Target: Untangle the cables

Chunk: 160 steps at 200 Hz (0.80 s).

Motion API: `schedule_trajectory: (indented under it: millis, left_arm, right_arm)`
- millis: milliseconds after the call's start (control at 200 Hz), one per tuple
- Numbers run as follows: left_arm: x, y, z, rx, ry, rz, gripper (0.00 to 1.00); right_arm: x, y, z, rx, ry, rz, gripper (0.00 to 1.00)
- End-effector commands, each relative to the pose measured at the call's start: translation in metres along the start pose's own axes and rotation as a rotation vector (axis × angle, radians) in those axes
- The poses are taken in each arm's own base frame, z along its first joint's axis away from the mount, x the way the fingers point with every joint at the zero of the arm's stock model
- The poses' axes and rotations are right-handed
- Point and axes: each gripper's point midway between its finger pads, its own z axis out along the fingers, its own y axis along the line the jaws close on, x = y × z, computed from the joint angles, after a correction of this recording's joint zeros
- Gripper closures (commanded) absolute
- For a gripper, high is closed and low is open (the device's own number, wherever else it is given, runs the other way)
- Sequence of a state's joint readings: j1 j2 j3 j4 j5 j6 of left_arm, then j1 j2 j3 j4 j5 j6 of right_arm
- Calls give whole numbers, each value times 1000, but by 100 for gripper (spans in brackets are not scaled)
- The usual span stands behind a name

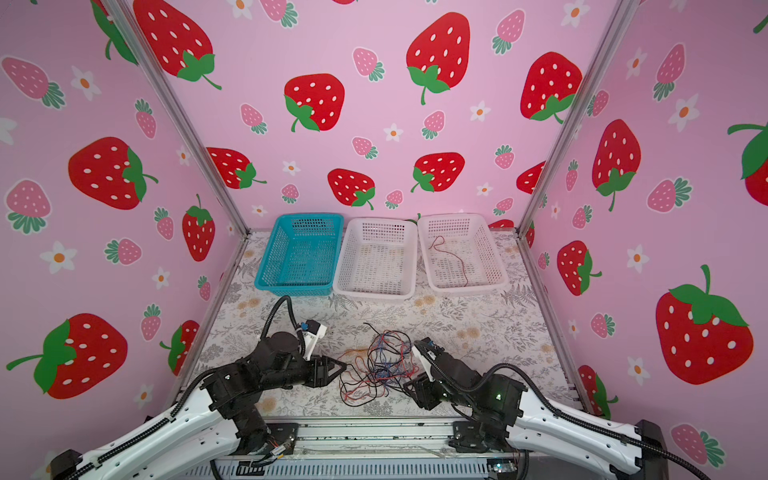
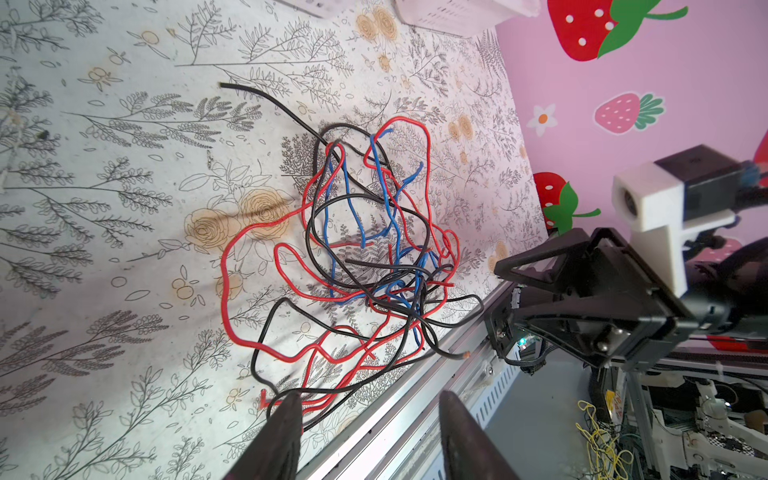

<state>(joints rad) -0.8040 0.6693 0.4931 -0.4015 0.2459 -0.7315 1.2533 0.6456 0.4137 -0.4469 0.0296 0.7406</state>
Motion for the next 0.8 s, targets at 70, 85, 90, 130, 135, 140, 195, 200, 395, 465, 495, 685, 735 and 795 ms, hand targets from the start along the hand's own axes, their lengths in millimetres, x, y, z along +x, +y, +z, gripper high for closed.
schedule_trajectory:
  millis: [70,85,90,130,135,140,195,200,395,465,495,685,735,795]
  left_arm:
    - [-8,-8,-7,4,-17,3,45]
    - [-7,-7,-7,2,-16,3,45]
    - [-7,-7,-7,2,-16,3,45]
    - [-7,-6,-7,0,-15,4,45]
    - [-7,-6,-7,-1,-16,4,45]
    - [-7,-6,-7,-1,-16,4,45]
    - [-7,-5,-6,-4,-16,2,45]
    - [-7,-5,-6,-3,-16,2,45]
    - [-9,-8,-8,8,-22,-1,45]
    - [-10,-12,-7,27,-28,-10,45]
    - [-11,-14,-7,42,-32,-17,45]
    - [-12,-26,5,118,-32,-46,45]
    - [-13,-31,9,131,-29,-39,45]
    - [-15,-38,13,143,-24,-25,45]
  right_arm:
    - [10,-6,16,113,9,-52,46]
    - [11,-7,17,116,11,-57,46]
    - [12,-7,18,119,14,-60,46]
    - [13,-9,21,129,16,-66,47]
    - [13,-9,21,129,16,-66,47]
    - [13,-9,21,130,16,-67,47]
    - [17,-12,25,136,21,-74,51]
    - [18,-12,26,138,22,-75,52]
    - [7,-2,23,118,7,-97,92]
    - [-10,12,12,86,-30,-110,100]
    - [-19,20,5,70,-51,-117,100]
    - [-97,81,-55,-56,-210,-202,100]
    - [-116,96,-69,-76,-240,-235,100]
    - [-137,111,-83,-89,-278,-267,100]
